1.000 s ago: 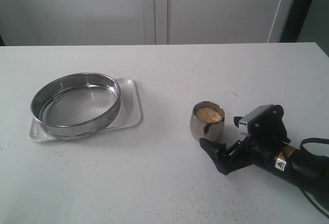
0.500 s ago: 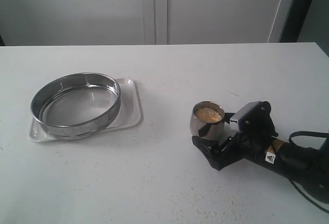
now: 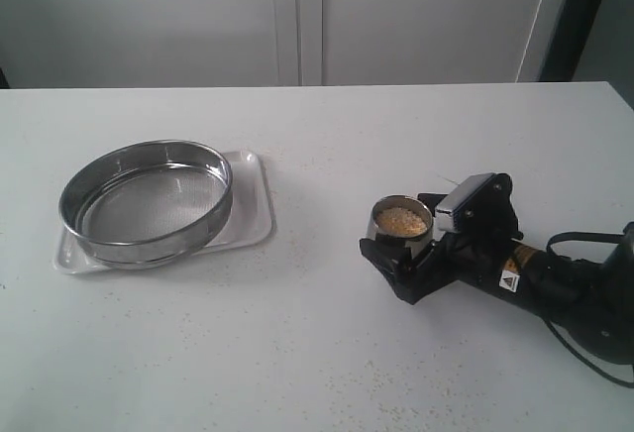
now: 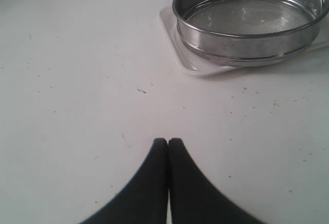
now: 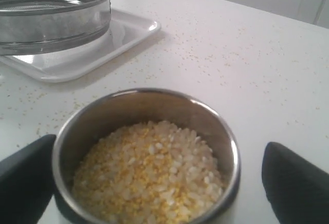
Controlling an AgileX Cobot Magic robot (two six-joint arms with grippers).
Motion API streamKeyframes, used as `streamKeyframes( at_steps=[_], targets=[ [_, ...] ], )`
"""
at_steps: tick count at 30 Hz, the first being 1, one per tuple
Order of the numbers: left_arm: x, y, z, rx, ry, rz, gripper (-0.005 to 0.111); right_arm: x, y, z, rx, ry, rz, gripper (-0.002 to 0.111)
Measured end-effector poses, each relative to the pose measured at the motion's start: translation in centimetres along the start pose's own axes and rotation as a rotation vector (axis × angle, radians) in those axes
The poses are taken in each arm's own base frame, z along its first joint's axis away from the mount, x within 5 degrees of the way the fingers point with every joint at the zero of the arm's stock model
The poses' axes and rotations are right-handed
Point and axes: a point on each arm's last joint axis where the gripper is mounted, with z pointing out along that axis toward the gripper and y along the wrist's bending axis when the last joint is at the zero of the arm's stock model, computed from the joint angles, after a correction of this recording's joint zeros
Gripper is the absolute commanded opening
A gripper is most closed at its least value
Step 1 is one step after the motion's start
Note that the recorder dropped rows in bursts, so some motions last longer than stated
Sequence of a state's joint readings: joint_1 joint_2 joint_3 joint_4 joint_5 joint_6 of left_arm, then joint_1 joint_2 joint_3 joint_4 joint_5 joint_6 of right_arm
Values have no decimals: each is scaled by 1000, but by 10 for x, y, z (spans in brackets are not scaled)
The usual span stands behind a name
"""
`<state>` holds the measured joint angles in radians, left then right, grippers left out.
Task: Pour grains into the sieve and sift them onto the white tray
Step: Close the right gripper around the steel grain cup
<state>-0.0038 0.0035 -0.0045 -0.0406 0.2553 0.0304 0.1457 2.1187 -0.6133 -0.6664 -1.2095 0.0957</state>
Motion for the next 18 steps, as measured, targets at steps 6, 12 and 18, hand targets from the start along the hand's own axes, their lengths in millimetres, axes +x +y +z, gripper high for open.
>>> streamKeyframes(
  at_steps=[6, 12, 18],
  targets=[
    [0, 0, 0, 0, 0, 0, 0, 2, 7, 11, -34, 0, -6, 99],
    [0, 0, 0, 0, 0, 0, 0, 8, 7, 17, -44, 10, -6, 99],
    [0, 0, 0, 0, 0, 0, 0, 9, 7, 17, -40, 10, -3, 99]
  ],
)
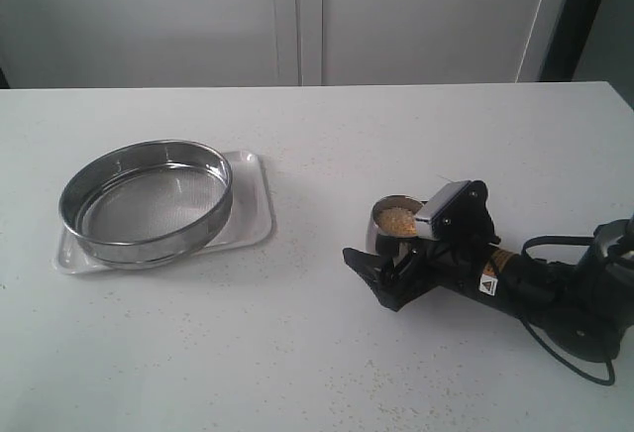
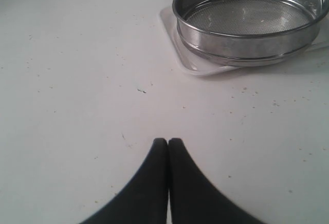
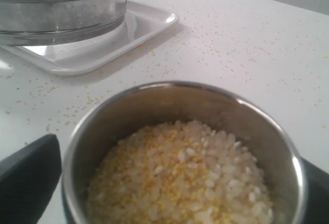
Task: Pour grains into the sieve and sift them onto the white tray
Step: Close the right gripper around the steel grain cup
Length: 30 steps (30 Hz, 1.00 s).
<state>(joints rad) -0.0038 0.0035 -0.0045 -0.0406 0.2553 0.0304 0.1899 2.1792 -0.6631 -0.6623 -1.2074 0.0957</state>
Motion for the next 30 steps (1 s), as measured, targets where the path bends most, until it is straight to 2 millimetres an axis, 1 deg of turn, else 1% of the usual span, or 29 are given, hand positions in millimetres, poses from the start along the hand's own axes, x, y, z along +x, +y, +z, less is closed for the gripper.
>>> streamKeyframes(
  at_steps=[11, 14, 15, 17, 18, 19, 21, 24, 25, 30],
  targets=[
    [0, 0, 0, 0, 0, 0, 0, -3, -3, 3, 5, -15, -5, 99],
    [0, 0, 0, 0, 0, 0, 0, -3, -3, 3, 5, -15, -3, 96],
    [0, 0, 0, 0, 0, 0, 0, -3, -3, 3, 5, -15, -5, 93],
    [0, 0, 0, 0, 0, 0, 0, -4, -3, 4, 5, -17, -6, 80],
    [0, 0, 0, 0, 0, 0, 0, -4, -4, 4, 9, -18, -4, 60],
    [0, 0, 0, 0, 0, 0, 0, -4, -4, 4, 15, -18, -2, 51],
    [0, 0, 0, 0, 0, 0, 0, -4, -5, 4, 18, -18, -1, 30],
    [0, 0, 0, 0, 0, 0, 0, -4, -5, 4, 20, -17, -4, 4],
    [0, 0, 0, 0, 0, 0, 0, -4, -5, 4, 20, -14, -4, 0],
    [0, 0, 0, 0, 0, 0, 0, -3, -6, 5, 23, -1, -8, 0]
  ],
)
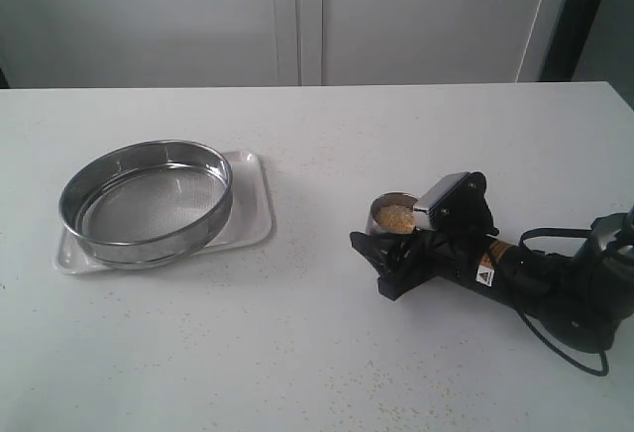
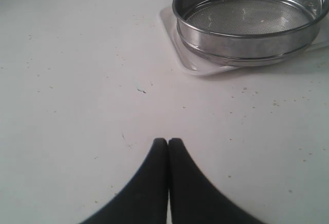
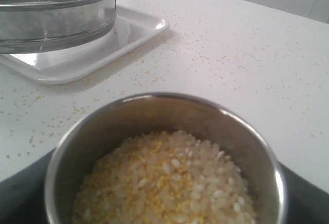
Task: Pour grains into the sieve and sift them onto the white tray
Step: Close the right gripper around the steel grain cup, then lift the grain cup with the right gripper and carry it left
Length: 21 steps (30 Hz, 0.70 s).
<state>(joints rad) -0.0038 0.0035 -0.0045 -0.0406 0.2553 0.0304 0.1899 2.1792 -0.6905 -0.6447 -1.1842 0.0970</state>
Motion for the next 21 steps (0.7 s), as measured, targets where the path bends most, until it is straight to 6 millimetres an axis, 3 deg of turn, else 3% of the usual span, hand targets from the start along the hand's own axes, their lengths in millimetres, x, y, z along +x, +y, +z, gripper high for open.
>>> streamKeyframes(
  at_steps=[13, 21],
  targets=[
    [0, 0, 0, 0, 0, 0, 0, -3, -1, -1, 5, 11, 3, 0],
    [0, 0, 0, 0, 0, 0, 0, -23, -3, -5, 24, 36, 41, 0]
  ],
)
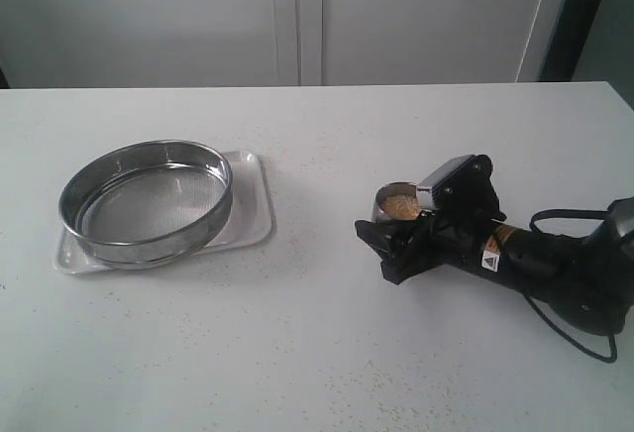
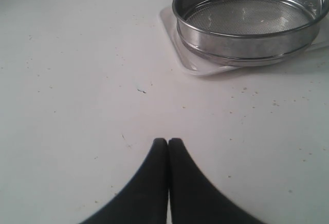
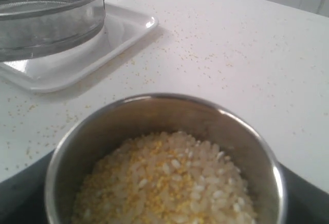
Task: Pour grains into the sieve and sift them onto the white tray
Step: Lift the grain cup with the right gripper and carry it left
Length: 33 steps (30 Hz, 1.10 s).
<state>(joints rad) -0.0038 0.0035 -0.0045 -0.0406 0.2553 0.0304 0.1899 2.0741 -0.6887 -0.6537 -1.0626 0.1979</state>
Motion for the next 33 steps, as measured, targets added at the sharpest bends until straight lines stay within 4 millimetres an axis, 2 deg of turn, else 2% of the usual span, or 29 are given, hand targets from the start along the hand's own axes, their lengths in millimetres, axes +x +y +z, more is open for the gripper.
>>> streamKeyframes(
  at_steps=[5, 13, 25, 33],
  targets=[
    [0, 0, 0, 0, 0, 0, 0, -24, 0, -8, 8, -8, -18, 0],
    [0, 0, 0, 0, 0, 0, 0, -53, 1, -20, 30, -11, -43, 0],
    [0, 0, 0, 0, 0, 0, 0, -82, 2, -37, 91, 5, -12, 0],
    [0, 0, 0, 0, 0, 0, 0, -94, 5, -46, 108, 26, -6, 0]
  ],
)
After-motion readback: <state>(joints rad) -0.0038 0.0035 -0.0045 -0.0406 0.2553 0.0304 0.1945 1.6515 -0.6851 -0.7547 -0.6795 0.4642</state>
